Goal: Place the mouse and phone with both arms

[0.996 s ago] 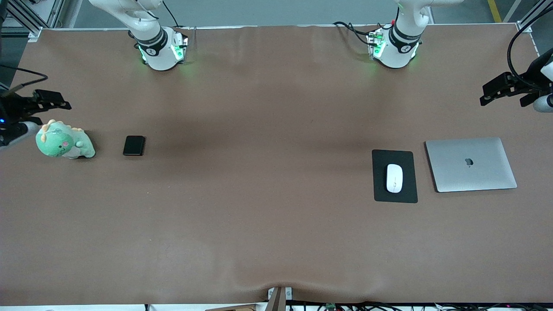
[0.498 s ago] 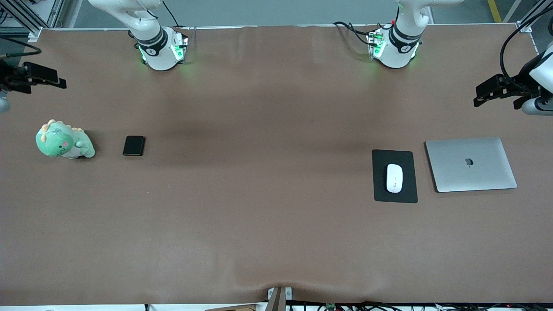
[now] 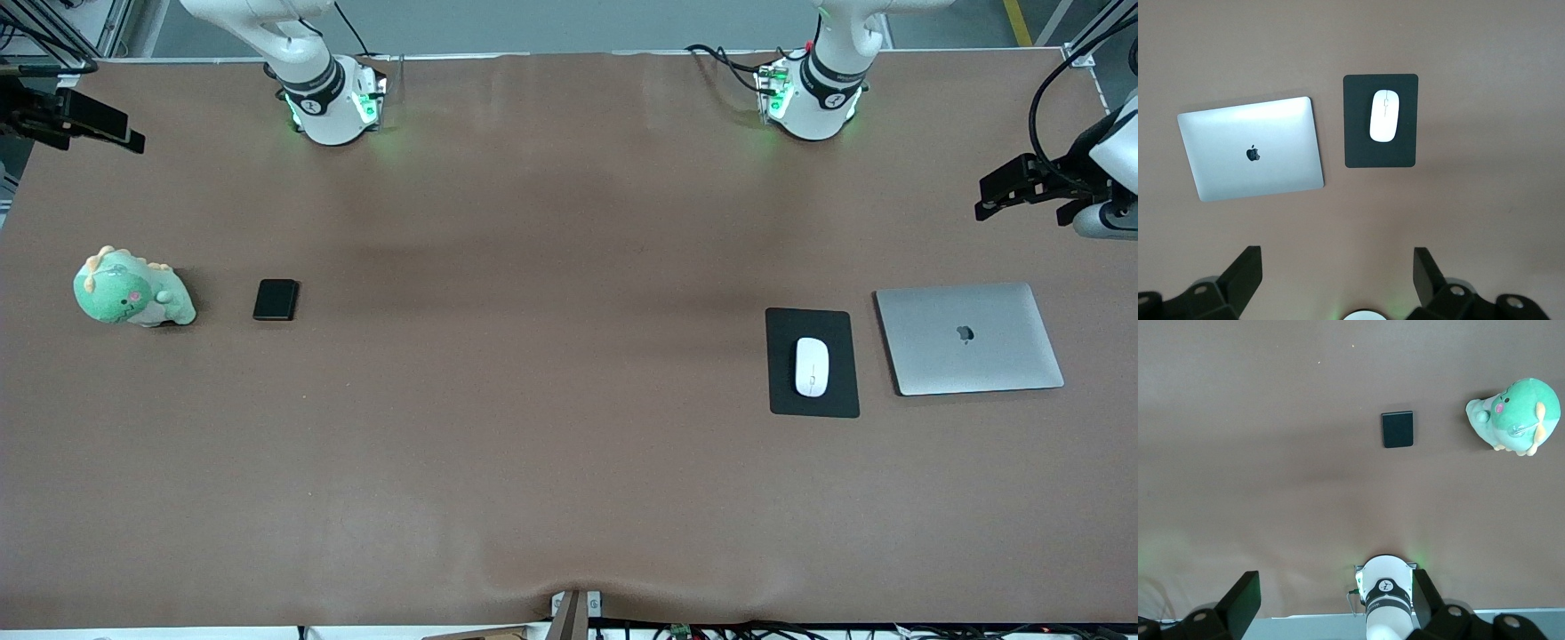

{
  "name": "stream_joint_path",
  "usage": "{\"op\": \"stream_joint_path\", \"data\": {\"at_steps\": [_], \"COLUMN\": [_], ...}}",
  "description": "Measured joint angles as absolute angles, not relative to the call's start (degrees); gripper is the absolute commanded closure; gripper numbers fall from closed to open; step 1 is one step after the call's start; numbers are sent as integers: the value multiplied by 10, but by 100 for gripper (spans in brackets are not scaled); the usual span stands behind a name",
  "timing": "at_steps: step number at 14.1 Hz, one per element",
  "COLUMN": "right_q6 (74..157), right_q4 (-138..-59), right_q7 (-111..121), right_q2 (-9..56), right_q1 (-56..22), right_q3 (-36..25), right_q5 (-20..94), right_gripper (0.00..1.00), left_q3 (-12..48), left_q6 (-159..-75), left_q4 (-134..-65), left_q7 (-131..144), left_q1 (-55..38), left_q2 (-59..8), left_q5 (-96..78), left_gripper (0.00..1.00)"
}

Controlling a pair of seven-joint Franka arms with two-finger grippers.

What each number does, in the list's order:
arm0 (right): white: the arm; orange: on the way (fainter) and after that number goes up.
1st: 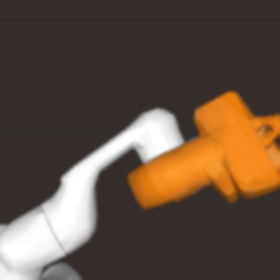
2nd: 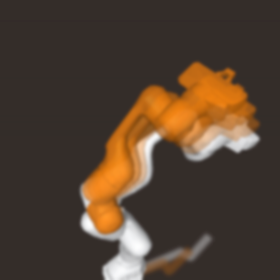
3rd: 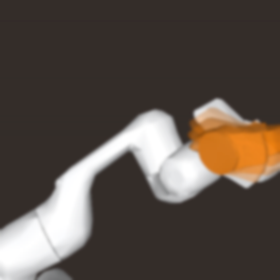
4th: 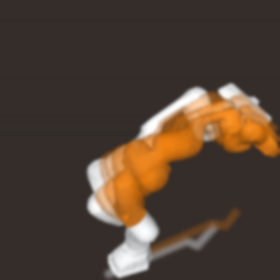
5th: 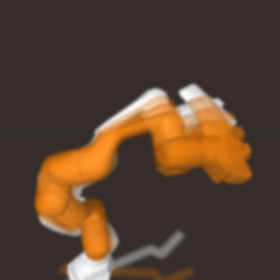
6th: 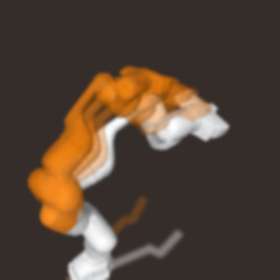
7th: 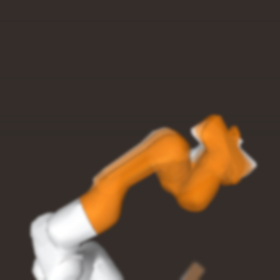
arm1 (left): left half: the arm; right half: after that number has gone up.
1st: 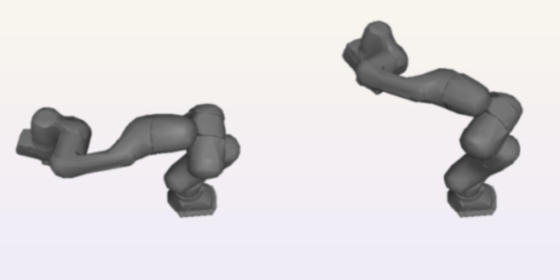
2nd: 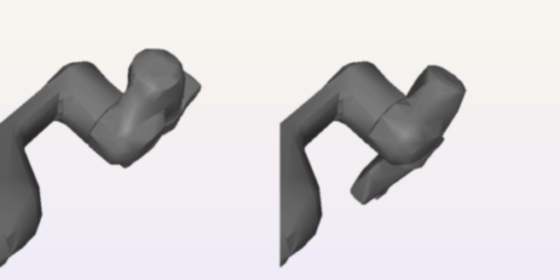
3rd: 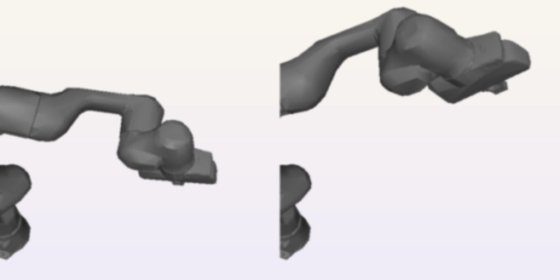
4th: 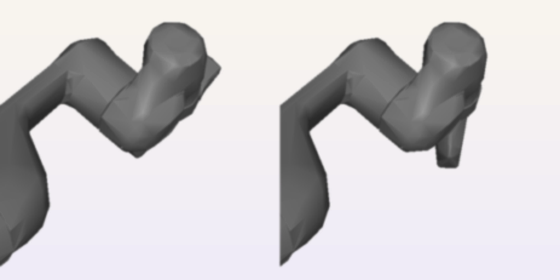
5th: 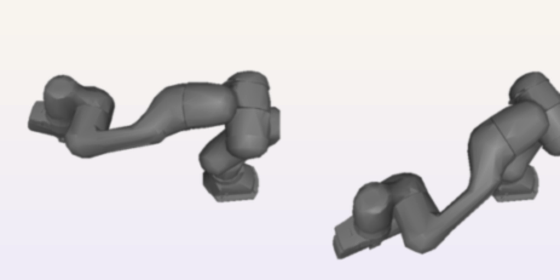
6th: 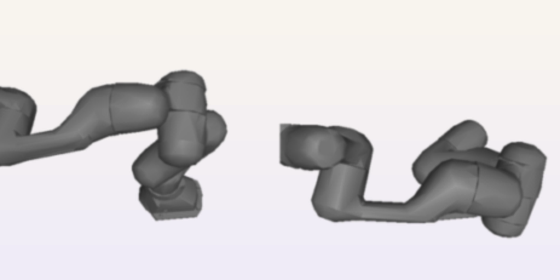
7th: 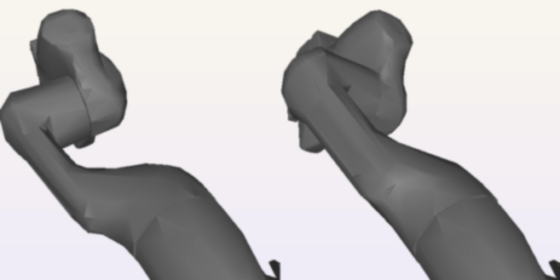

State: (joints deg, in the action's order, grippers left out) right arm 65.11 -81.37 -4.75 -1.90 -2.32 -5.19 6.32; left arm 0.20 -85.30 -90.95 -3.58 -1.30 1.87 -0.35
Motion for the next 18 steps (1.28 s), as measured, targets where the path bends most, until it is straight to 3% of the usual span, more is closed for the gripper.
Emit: {"op": "stream_joint_path", "data": {"at_steps": [18], "right_q6": [663], "right_q4": [-791], "right_q7": [-17], "right_q2": [-29], "right_q1": [-8], "right_q3": [-48], "right_q5": [15], "right_gripper": [0], "left_q3": [1], "left_q6": [-853], "left_q4": [-910], "left_q7": [-36], "left_q1": [-7], "left_q2": [19], "left_q5": [-3], "left_gripper": [0]}}
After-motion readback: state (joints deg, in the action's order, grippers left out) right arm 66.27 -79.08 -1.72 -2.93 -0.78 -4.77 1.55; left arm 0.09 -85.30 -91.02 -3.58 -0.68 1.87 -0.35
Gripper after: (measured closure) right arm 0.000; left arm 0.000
